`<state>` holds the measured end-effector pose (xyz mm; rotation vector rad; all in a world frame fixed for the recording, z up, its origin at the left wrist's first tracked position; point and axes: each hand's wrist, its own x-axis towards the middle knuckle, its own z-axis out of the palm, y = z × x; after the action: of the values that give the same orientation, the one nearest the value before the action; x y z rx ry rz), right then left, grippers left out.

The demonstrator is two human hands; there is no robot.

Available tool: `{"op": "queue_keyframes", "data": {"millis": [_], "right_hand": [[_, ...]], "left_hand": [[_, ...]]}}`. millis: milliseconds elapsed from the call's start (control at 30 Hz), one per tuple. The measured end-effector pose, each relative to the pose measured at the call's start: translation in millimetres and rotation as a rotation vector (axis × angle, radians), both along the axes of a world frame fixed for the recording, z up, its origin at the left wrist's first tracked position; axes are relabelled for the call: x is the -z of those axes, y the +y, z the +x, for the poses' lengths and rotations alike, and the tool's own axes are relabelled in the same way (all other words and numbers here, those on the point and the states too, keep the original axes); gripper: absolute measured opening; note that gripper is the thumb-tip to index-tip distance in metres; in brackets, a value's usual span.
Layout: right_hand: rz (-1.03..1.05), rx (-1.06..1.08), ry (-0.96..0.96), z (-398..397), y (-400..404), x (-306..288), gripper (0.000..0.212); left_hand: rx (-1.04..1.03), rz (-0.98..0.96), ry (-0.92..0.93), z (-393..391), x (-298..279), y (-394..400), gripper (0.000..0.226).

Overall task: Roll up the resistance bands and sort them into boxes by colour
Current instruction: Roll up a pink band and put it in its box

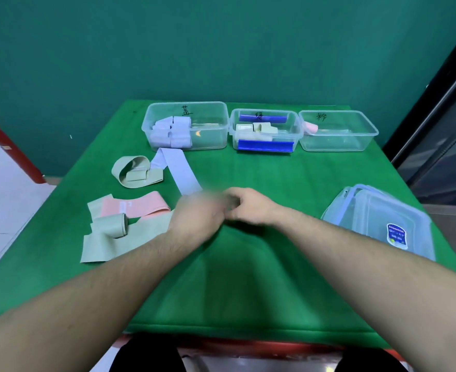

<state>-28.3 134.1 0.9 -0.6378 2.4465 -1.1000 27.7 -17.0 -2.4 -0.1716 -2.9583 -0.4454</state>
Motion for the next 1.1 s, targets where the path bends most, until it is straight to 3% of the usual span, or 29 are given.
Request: {"op": "queue_keyframes", "data": {"millis": [167,267,333,433,600,667,833,1100], "right_hand": [[-0.191,0.189,-0.079,35,20,-8,0.016],[-0.27,0.302,-0.12,61,28,-12,0.02],[-0.341,0.342,-0.156,78,34,-17,0.021],[-0.441,0.358,-0.199,103,45,-26,0.023],[-0.552,0.308,-0.327,143,61,-42,0.016],[-0.576,0.314,-0.354,154,67,-46,0.008],[-0.55,0.329,-0.357,160,75,-52,0.009],[-0.561,0.427,-0.505,120,73,-39,0.005]], "left_hand": [[0.023,0.291,-0.022,39,-17,19,0.029],[0.02,0.445,-0.04,62,-28,32,0.021],[-0.012,0.67,-0.064,76,-36,40,0.015],[-0.119,1.009,-0.114,93,-48,48,0.016],[-0.22,1.32,-0.202,117,-66,54,0.009],[-0.21,1.364,-0.206,122,-72,58,0.007],[-0.252,1.455,-0.169,110,-83,64,0.01],[-0.372,1.589,-0.321,55,-61,64,0.014]]}}
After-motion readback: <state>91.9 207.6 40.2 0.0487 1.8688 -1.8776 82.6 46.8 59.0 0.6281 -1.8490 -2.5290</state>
